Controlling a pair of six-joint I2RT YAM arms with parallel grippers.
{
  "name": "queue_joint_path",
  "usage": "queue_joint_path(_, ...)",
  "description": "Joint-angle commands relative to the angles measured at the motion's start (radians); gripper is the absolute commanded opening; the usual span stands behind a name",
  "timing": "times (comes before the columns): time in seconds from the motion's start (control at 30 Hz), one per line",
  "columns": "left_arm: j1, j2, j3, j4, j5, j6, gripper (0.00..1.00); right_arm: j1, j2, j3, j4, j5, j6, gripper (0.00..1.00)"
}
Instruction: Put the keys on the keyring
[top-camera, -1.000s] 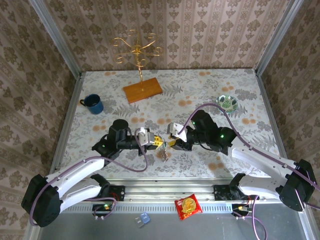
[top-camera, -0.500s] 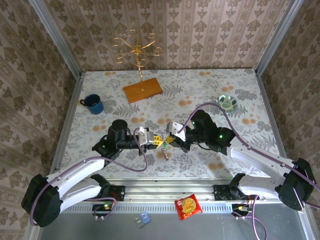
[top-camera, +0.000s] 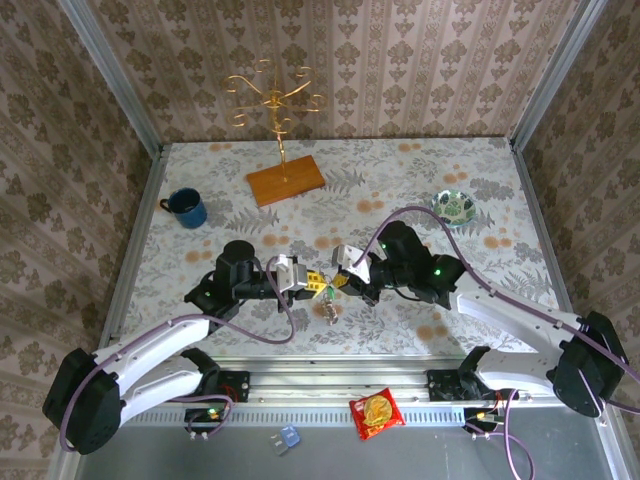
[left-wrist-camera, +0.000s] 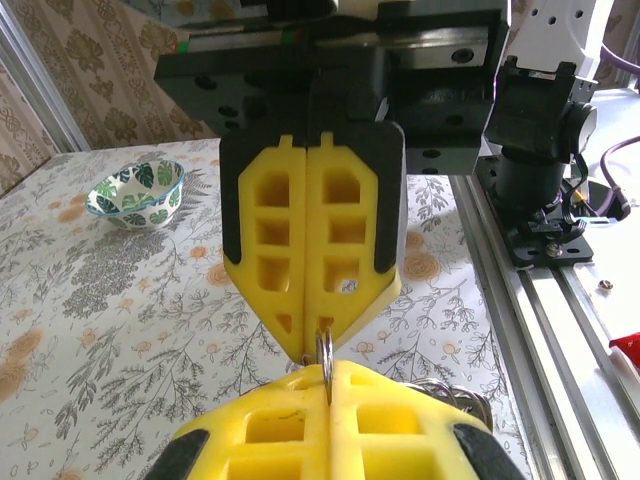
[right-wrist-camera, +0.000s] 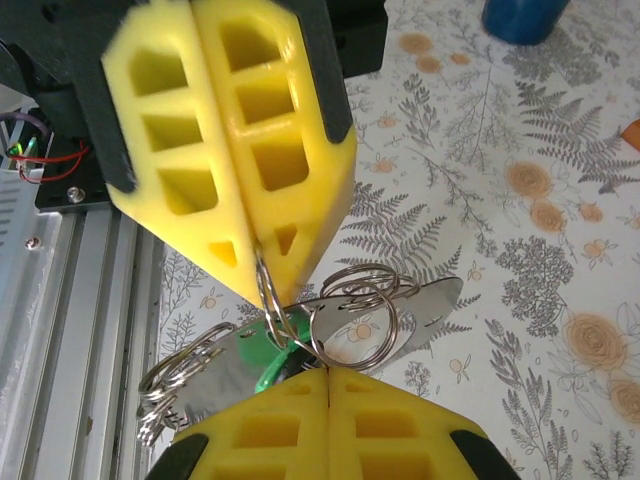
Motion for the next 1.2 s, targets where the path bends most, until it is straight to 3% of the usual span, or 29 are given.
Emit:
queue_joint_path(0.0,0.002,-0.013,-0.006,0.058,0.034,-0.024,0.00,-0.004,0.003,-0.012,0.020,-0.014,0.013,0.00)
queue_joint_path(0.07,0.001,-0.013,-0.008,0.064,0.032,-0.030,0.00,-0.004,-0.011,-0.015,0.030,-0.013,0.018,0.00)
queue_joint_path(0.23,0.001,-0.010,-0.023,0.105,0.031,-0.053,0.00,-0.005,-0.072,-0.043,0.054,-0.006,0.028,0.24)
queue_joint_path(0.4,0.003,0.000,-0.044,0.183,0.025,-0.099,0.00,-0.005,-0.086,-0.063,0.111,-0.056,0.076,0.28)
queue_joint_path(0.67,0.001,0.032,-0.077,0.322,0.026,-0.187,0.00,-0.004,-0.041,-0.077,0.218,-0.069,0.139,0.25)
queue_joint_path(0.93,0.002,0.032,-0.082,0.333,0.017,-0.194,0.00,-0.003,-0.042,-0.073,0.214,-0.075,0.135,0.00)
queue_joint_path(0.97,0.001,0.029,-0.082,0.327,0.003,-0.192,0.02,-0.004,-0.044,-0.069,0.204,-0.073,0.127,0.00)
queue_joint_path(1.07,0.002,0.003,-0.073,0.259,-0.043,-0.152,0.20,-0.004,-0.056,-0.040,0.135,-0.057,0.082,0.00)
queue_joint_path(1.17,0.002,-0.022,-0.028,0.095,-0.071,-0.076,0.21,-0.002,-0.051,0.013,0.027,-0.035,0.014,0.00)
